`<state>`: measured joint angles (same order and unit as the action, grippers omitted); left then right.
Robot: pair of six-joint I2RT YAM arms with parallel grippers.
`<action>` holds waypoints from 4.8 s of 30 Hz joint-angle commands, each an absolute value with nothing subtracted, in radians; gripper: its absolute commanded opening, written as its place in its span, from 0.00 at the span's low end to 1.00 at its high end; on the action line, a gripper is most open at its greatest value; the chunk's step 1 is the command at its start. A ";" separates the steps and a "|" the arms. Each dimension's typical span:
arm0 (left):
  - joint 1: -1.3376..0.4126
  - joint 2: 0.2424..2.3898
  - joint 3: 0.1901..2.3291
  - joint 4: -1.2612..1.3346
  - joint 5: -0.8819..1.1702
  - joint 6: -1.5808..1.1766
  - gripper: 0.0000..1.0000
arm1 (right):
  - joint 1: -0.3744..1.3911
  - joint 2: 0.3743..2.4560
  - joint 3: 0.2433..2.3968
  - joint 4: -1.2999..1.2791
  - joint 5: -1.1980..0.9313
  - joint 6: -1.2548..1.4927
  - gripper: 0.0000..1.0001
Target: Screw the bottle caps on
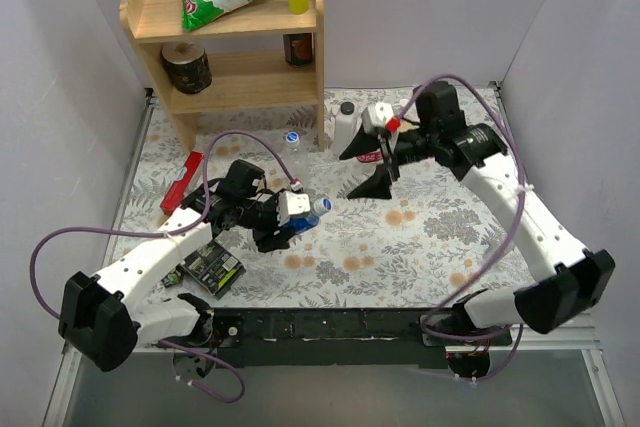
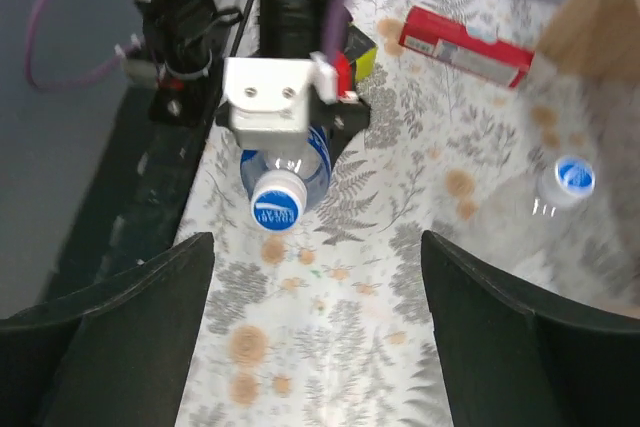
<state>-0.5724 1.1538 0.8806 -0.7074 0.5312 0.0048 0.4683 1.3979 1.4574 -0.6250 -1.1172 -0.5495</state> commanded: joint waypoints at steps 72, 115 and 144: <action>-0.505 1.226 1.167 -0.879 0.862 0.008 0.00 | 0.548 1.318 1.048 0.732 -1.215 0.376 0.63; -0.462 1.100 1.020 -0.620 0.822 -0.162 0.00 | 0.528 1.316 1.100 0.495 -1.077 0.387 0.74; -0.479 1.121 0.988 -0.578 0.896 -0.209 0.00 | 0.620 1.419 1.221 0.592 -1.025 0.466 0.66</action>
